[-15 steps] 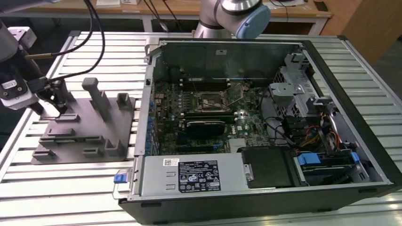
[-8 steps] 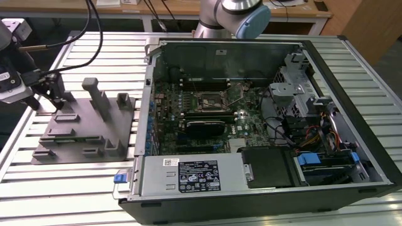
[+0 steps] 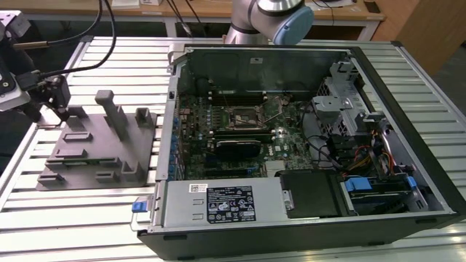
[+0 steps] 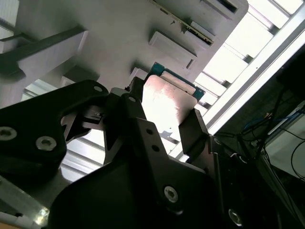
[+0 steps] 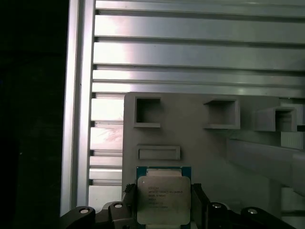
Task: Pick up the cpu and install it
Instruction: 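Pick up the cpu and move it towards the insertion slot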
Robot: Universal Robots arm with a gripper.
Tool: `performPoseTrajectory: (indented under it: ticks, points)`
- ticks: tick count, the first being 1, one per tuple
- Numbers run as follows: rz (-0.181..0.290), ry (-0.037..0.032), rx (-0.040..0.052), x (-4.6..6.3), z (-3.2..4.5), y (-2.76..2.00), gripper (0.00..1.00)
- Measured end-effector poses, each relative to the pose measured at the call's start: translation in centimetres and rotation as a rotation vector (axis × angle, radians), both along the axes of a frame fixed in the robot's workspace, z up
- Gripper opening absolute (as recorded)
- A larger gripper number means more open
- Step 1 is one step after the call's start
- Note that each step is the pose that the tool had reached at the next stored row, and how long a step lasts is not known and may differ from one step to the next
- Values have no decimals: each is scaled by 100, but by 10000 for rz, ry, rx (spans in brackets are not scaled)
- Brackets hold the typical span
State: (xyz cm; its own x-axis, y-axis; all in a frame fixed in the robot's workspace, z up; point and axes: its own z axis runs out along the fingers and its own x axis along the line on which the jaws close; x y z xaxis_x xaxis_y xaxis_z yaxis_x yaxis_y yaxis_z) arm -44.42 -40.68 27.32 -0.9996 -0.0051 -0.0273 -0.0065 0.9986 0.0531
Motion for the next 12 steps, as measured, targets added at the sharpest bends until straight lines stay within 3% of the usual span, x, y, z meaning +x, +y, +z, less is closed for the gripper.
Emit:
performPoseTrajectory:
  ticks: [12]
  points:
    - [0,-25,0,0,201,0,54]
